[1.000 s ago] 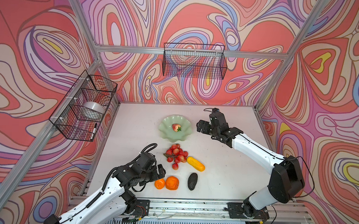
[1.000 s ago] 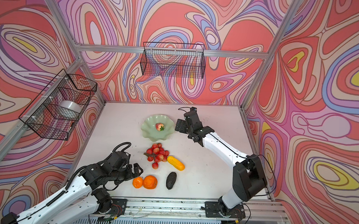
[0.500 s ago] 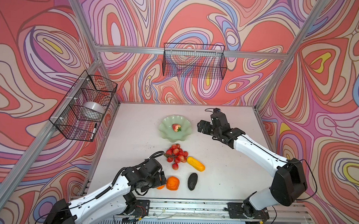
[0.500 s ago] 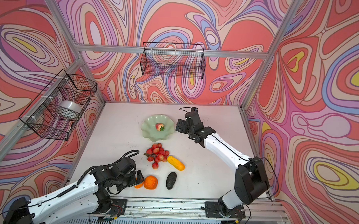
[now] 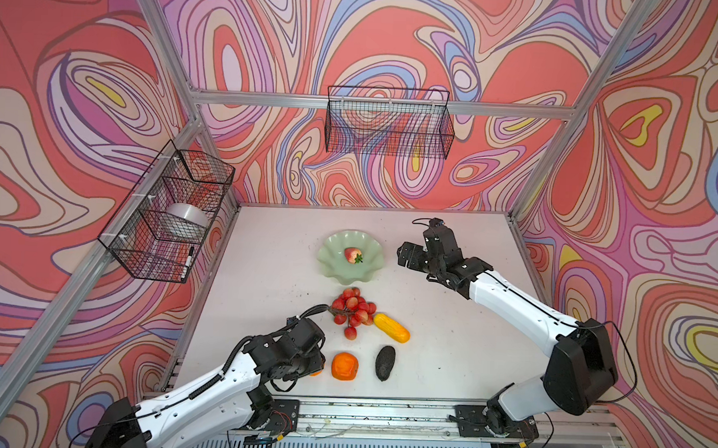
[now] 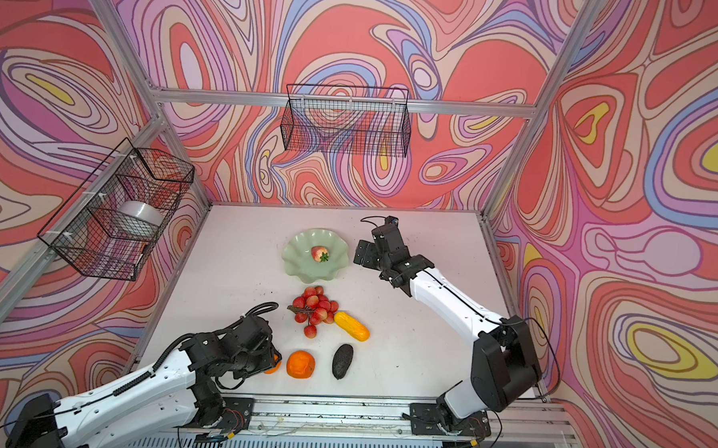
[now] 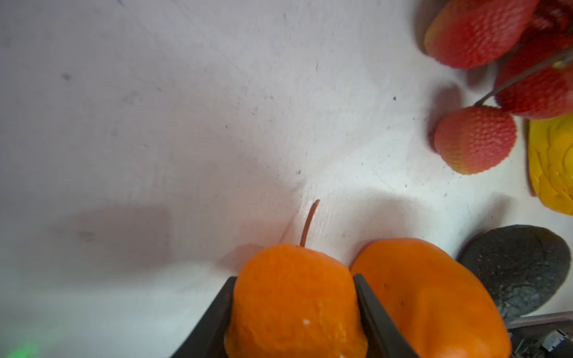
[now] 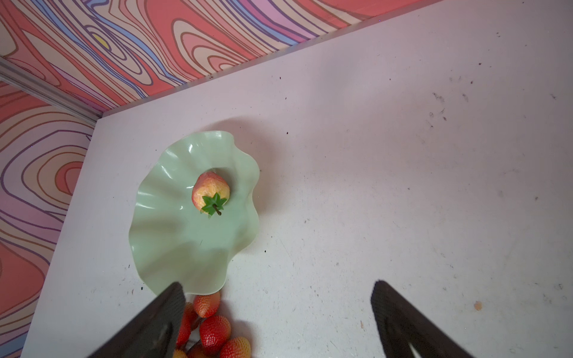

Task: Place and organize the fake fruits in the fruit bowl
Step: 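Grasp the small orange tangerine with the left gripper while the right gripper withdraws, then place the tangerine in the bowl while the right gripper grasps the avocado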

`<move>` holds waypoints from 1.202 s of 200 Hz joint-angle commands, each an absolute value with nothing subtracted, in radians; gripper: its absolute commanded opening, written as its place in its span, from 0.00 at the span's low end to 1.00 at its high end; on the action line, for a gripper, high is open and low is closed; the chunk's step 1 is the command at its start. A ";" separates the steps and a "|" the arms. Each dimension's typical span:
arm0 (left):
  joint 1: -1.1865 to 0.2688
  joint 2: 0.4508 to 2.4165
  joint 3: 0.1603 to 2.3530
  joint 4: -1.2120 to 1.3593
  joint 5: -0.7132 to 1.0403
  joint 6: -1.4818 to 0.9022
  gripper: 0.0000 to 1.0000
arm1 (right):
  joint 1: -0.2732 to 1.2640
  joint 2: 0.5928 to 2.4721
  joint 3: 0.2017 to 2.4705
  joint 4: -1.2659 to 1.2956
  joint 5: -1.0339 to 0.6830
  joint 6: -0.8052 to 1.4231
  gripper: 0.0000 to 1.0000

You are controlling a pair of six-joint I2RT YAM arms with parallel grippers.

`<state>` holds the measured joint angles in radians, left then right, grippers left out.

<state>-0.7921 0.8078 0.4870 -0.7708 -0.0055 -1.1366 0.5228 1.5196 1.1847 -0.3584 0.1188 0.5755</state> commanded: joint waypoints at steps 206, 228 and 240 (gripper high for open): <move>-0.342 2.117 1.632 -0.571 0.091 -0.564 0.49 | 1.120 1.441 0.885 -0.635 -0.004 0.952 0.92; -0.342 2.139 1.660 -0.588 0.097 -0.562 0.60 | 1.120 1.495 0.891 -0.595 -0.017 0.949 0.92; -0.342 2.133 1.666 -0.588 0.110 -0.564 0.68 | 1.121 1.520 0.898 -0.587 -0.011 0.943 0.92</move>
<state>-0.3450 2.1250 1.6245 -0.5537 0.1078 -0.5537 1.1141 1.4734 0.8967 -0.6312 0.0002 0.9375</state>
